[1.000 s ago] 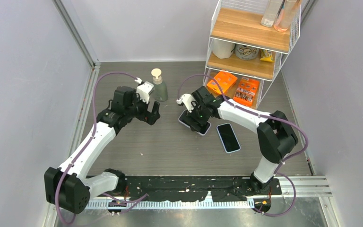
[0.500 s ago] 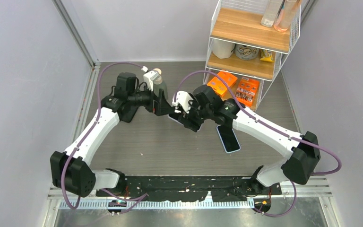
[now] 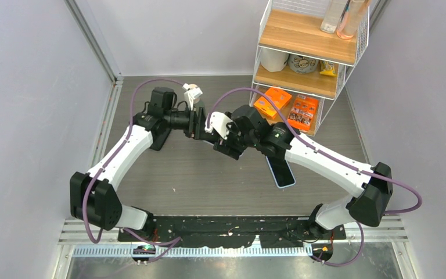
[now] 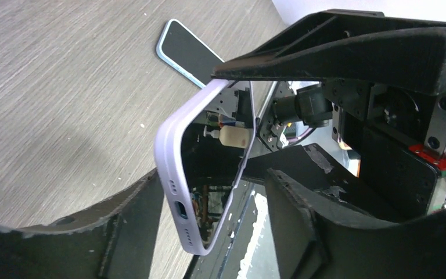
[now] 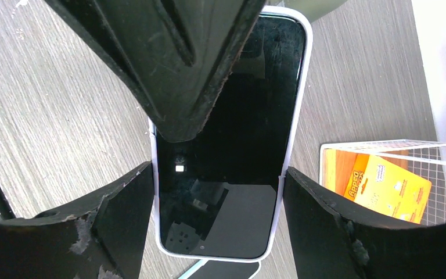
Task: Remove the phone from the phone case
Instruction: Adjust the phone.
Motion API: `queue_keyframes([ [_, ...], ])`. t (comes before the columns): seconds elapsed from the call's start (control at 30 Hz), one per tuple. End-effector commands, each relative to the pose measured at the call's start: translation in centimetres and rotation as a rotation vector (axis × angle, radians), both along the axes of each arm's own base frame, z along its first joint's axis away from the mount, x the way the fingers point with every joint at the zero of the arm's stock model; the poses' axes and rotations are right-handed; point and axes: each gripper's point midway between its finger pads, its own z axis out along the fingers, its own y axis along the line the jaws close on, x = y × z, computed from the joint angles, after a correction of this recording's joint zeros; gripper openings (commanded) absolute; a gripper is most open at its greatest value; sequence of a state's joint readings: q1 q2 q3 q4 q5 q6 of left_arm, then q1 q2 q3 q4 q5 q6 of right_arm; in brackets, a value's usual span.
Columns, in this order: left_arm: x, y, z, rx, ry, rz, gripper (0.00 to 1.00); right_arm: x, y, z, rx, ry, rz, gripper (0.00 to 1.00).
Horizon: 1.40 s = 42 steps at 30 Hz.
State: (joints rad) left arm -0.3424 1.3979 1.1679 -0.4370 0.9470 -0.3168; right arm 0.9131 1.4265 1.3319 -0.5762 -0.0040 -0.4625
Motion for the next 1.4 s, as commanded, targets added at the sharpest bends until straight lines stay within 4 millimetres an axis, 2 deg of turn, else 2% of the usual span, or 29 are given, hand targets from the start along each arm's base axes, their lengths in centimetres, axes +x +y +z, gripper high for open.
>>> queue_keyframes([
  [0.0, -0.5, -0.9, 1.0, -0.054, 0.017, -0.052, 0.61, 1.1, 0.8, 6.2, 0.128, -0.15, -0.019, 0.05],
  [0.3, -0.4, -1.8, 0.4, -0.072, 0.059, -0.099, 0.27, 1.0, 0.7, 6.7, 0.144, -0.168, -0.028, 0.05],
  [0.43, -0.6, -1.9, 0.6, -0.085, 0.063, -0.119, 0.0, 0.9, 0.6, 7.0, 0.153, -0.172, -0.03, 0.05],
  [0.53, -0.7, -1.7, 0.9, -0.085, 0.038, -0.126, 0.0, 0.7, 0.5, 6.8, 0.152, -0.164, -0.032, 0.06],
  [0.57, -0.7, -1.6, 1.1, -0.085, 0.029, -0.127, 0.0, 0.6, 0.4, 6.8, 0.149, -0.159, -0.032, 0.16],
  [0.6, -0.7, -1.5, 1.2, -0.086, 0.019, -0.125, 0.0, 0.5, 0.3, 6.6, 0.148, -0.154, -0.033, 0.33],
  [0.63, -0.7, -1.3, 1.4, -0.088, 0.008, -0.122, 0.0, 0.3, 0.2, 6.7, 0.151, -0.149, -0.031, 0.43],
  [0.67, -0.5, -0.9, 1.7, -0.091, -0.006, -0.113, 0.0, 0.1, 0.2, 6.5, 0.154, -0.141, -0.028, 0.64],
  [0.73, -0.1, -0.3, 2.2, -0.097, -0.039, -0.102, 0.0, -0.4, -0.1, 6.6, 0.163, -0.131, -0.018, 0.84],
  [0.8, 0.2, 0.5, 2.8, -0.102, -0.084, -0.091, 0.0, -0.8, -0.3, 6.9, 0.171, -0.123, -0.01, 0.9],
  [0.93, 0.0, 2.4, 4.6, -0.11, -0.2, -0.083, 0.0, -1.3, -0.6, 8.1, 0.233, -0.088, 0.004, 0.93],
  [1.03, -0.8, 3.7, 5.8, -0.119, -0.299, -0.089, 0.0, -0.6, -1.4, 9.8, 0.303, -0.05, -0.018, 0.93],
  [1.07, -1.2, 4.1, 6.1, -0.122, -0.332, -0.092, 0.0, -1.0, -1.2, 10.0, 0.33, -0.018, 0.011, 0.93],
  [1.1, -1.6, 4.4, 6.4, -0.123, -0.37, -0.092, 0.0, -0.3, -1.8, 10.7, 0.365, 0.002, -0.015, 0.93],
  [1.23, -3.3, 4.9, 7.3, -0.141, -0.513, -0.072, 0.0, -1.2, -1.5, 12.3, 0.473, 0.113, 0.09, 0.92],
  [1.37, -4.7, 5.0, 8.5, -0.198, -0.618, -0.035, 0.0, -2.6, -0.5, 12.6, 0.508, 0.172, 0.203, 0.9],
])
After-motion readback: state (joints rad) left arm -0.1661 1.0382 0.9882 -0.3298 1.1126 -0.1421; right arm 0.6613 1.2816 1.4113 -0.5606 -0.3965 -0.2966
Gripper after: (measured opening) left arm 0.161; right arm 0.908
